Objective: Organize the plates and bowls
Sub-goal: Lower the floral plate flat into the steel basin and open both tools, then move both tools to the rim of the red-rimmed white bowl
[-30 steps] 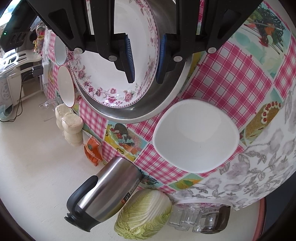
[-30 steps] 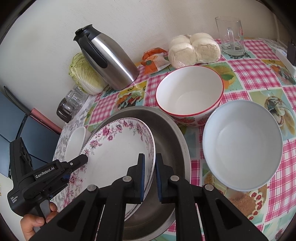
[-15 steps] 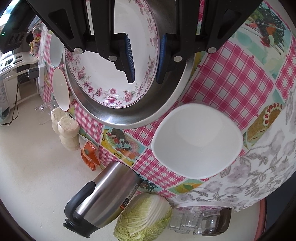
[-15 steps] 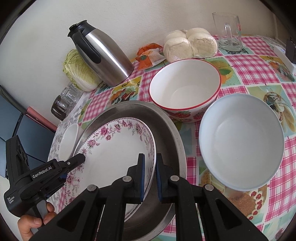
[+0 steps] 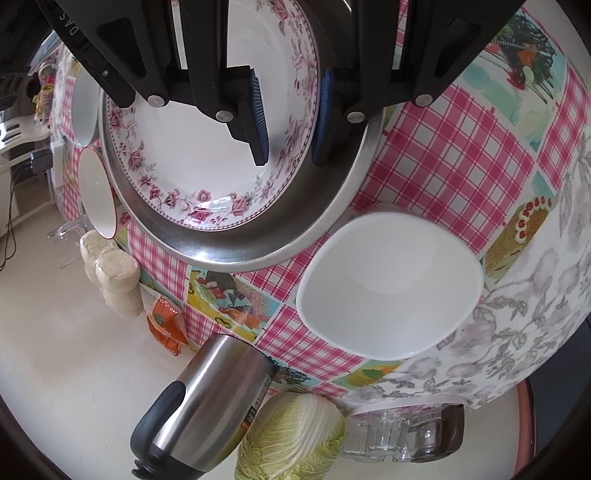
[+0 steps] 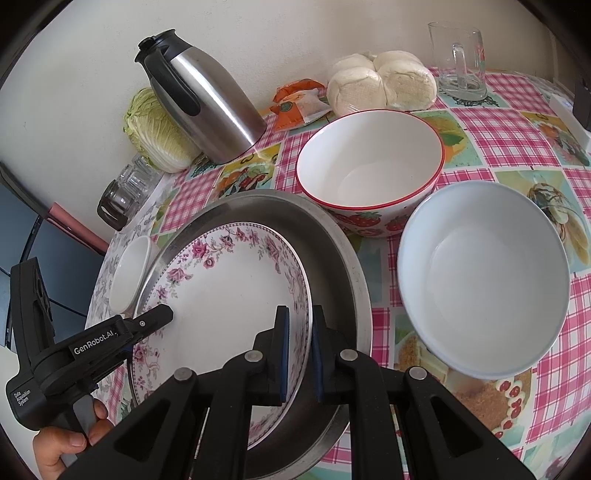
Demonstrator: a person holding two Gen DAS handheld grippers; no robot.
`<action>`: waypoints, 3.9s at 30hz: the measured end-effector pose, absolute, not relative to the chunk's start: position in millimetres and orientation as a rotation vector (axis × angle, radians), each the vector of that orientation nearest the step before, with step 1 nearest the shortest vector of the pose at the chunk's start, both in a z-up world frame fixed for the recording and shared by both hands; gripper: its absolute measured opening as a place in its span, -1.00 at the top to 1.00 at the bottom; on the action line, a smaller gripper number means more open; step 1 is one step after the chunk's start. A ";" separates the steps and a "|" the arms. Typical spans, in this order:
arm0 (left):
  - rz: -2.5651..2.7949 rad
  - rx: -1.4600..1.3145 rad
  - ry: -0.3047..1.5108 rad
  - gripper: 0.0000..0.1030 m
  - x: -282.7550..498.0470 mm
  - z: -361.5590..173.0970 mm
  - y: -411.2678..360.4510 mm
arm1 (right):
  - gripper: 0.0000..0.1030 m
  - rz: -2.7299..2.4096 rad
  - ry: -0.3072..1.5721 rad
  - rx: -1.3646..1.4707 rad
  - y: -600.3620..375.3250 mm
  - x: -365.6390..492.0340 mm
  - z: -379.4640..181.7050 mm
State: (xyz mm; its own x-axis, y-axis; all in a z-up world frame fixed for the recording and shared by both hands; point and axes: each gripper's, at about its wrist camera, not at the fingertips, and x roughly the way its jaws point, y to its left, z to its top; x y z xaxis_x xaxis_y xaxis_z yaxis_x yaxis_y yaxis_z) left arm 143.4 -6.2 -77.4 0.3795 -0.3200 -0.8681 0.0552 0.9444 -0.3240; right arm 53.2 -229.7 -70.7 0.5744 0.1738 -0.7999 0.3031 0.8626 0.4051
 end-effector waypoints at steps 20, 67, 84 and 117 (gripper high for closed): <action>-0.227 -0.225 1.153 0.26 143.0 -66.8 -6.9 | 0.52 -0.093 0.986 0.471 -224.6 56.6 -65.1; -0.128 -0.008 1.020 -1.00 135.5 -28.9 -35.2 | -0.82 -0.219 0.844 0.219 -228.5 44.7 -14.9; -0.183 -0.151 0.925 -1.00 144.9 3.4 -54.0 | -0.82 -0.252 0.750 0.299 -272.2 33.9 5.6; -0.288 0.018 0.942 -0.99 173.4 -23.3 -151.1 | -0.81 -0.362 0.880 0.395 -332.0 83.0 -46.4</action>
State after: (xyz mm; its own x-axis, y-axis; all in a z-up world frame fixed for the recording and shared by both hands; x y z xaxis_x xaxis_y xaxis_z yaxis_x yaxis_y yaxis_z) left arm 173.4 -151.1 -23.3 0.5525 -0.2357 -0.7995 0.2517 0.9616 -0.1096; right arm 83.0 -332.0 -46.4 0.5862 -0.1424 -0.7976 0.4599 0.8689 0.1829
